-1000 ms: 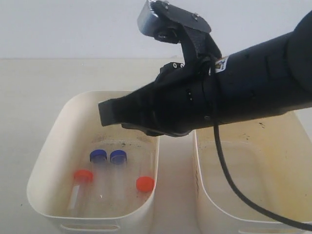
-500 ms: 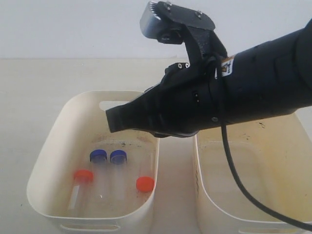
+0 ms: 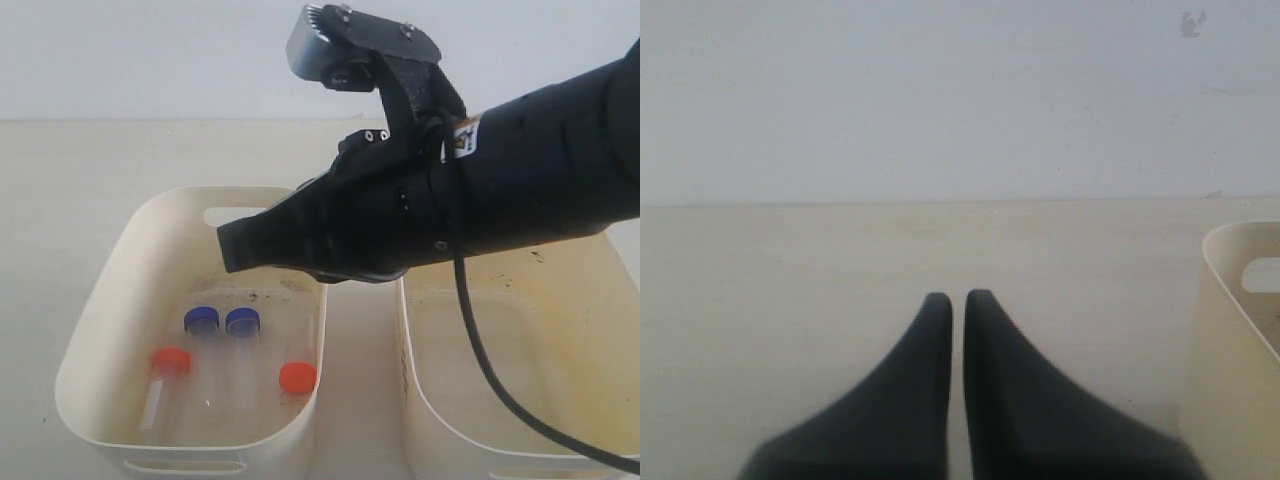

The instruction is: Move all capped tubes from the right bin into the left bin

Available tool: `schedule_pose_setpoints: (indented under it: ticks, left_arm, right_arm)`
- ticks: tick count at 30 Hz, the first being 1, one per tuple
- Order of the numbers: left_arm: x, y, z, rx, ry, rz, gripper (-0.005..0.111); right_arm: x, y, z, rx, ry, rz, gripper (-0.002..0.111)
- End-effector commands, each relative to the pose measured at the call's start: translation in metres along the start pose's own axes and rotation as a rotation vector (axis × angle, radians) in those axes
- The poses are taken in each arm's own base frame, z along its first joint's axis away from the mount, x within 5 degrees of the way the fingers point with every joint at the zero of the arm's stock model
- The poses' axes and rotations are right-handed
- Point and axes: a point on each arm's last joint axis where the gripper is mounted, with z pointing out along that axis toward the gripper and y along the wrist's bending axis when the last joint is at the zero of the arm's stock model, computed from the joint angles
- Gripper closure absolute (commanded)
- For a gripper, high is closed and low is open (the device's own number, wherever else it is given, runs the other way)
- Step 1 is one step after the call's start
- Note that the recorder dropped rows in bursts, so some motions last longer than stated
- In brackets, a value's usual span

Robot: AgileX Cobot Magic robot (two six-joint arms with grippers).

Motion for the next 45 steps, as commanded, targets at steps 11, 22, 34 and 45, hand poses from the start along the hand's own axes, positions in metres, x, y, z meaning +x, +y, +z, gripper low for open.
schedule_pose_setpoints:
  ticks: [11,22,34,45]
  left_arm:
    - [-0.001,0.000,0.000,0.008,-0.005,-0.007,0.103]
    - [-0.001,0.000,0.000,0.008,-0.005,-0.007,0.103]
    - [-0.001,0.000,0.000,0.008,-0.005,-0.007,0.103]
    - [-0.001,0.000,0.000,0.008,-0.005,-0.007,0.103]
  right_arm:
    - [-0.001,0.001,-0.003,-0.002,-0.008,-0.009,0.108]
    - [-0.001,0.001,-0.003,-0.003,-0.008,-0.007,0.108]
    - [-0.001,0.001,-0.003,-0.002,-0.010,-0.007,0.108]
    - [-0.008,0.000,-0.022,0.011,-0.069,-0.066,0.108]
